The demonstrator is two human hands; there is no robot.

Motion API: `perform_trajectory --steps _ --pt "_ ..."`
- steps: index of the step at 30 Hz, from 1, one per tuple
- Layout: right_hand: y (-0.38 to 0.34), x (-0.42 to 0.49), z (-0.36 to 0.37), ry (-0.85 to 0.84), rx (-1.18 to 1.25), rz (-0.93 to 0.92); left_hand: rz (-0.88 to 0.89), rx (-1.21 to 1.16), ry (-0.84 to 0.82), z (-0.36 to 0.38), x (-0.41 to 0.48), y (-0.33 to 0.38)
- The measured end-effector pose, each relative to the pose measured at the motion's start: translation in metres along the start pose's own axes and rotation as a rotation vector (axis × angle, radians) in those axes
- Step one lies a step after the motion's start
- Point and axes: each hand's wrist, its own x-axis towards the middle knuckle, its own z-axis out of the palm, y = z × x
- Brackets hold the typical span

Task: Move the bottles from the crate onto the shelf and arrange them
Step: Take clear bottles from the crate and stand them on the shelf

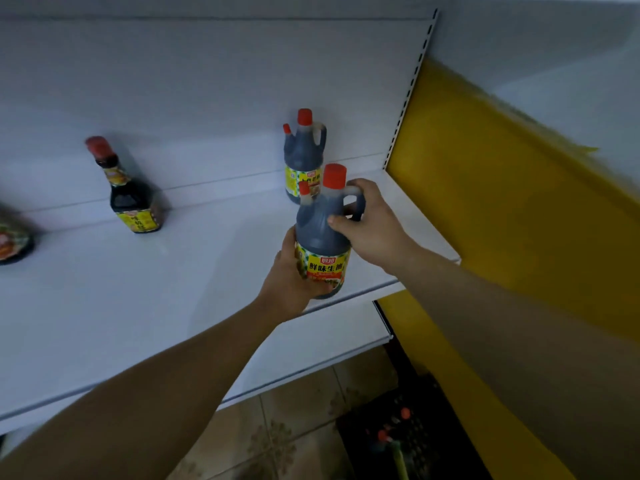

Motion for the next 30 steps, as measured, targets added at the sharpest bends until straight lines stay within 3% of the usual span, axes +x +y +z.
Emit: perform_trajectory --steps 10,20,24,27,30 --pt "0.082 0.063 -0.028 0.019 -0.066 -0.096 0.052 -0.028 0.116 0.067 0.079 -0.051" --pt "0.118 0.123 -0.025 0.041 -0.036 -0.137 0.156 0.099 0.178 0.074 0.162 -0.072" --pt "0.124 0.146 -0.02 0.094 -0.022 -0.151 0.183 0.471 0.392 0.061 0.175 -0.072" --pt "0.128 0.16 -0.019 0.109 0.01 -0.154 0.127 0.432 0.532 0.039 0.18 -0.077" --pt "0.131 0.175 -0.019 0.13 0.031 -0.16 0.066 0.378 0.551 0.028 0.196 -0.078"
